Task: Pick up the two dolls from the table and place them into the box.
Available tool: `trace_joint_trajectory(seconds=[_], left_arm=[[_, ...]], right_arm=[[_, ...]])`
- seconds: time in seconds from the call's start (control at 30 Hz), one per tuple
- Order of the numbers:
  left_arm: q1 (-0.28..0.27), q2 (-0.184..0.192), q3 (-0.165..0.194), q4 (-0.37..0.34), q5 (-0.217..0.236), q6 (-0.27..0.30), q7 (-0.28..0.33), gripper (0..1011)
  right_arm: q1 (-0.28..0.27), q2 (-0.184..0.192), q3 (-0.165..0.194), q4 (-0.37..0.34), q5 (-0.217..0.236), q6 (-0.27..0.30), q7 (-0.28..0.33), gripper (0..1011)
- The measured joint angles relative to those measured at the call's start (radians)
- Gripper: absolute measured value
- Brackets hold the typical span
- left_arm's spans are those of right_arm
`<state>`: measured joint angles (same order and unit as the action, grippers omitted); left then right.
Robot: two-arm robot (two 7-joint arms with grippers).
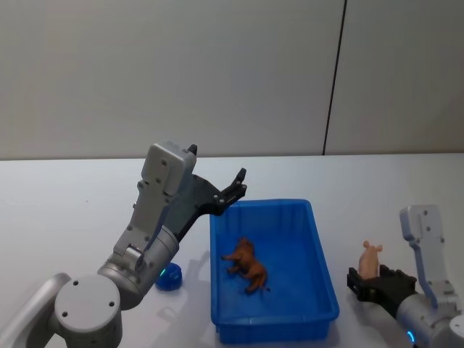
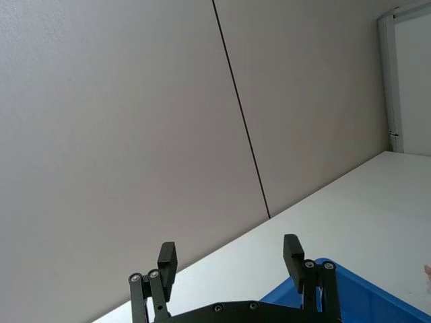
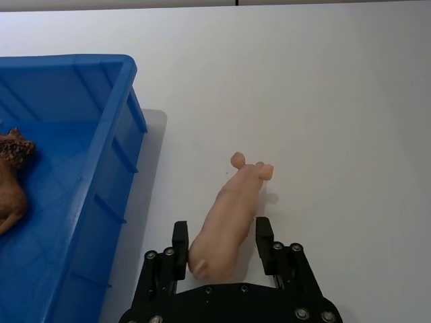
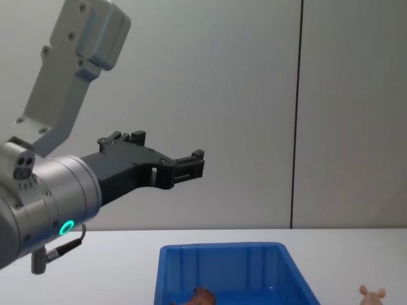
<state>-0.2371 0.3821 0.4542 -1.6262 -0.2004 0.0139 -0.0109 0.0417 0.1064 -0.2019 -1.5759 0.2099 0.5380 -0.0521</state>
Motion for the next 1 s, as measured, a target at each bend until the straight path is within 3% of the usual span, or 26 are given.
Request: trace_joint_trajectory(seconds=[0.17, 0.3, 0.67, 1.0], left_arm=[[0.0, 0.0, 0.0, 0.0, 0.0, 0.0, 0.0, 1001], [0.0, 0.0, 0.0, 0.0, 0.0, 0.0, 0.0, 1001], [0.0, 0.0, 0.0, 0.0, 0.0, 0.0, 0.0, 1001], [0.0, 0.0, 0.0, 0.0, 0.0, 0.0, 0.0, 1001]], right_arm=[[0.0, 0.0, 0.001, 0.0, 0.001, 0.0, -0.003, 445], [-0.001, -0.001, 0.001, -0.001, 0.002, 0.0, -0.005, 375], [-0.001, 0.001, 0.002, -0.005, -0.004, -0.013, 0.004, 372], [-0.004, 0.013, 0.0, -0.029, -0.039, -0.08, 0.057, 372]])
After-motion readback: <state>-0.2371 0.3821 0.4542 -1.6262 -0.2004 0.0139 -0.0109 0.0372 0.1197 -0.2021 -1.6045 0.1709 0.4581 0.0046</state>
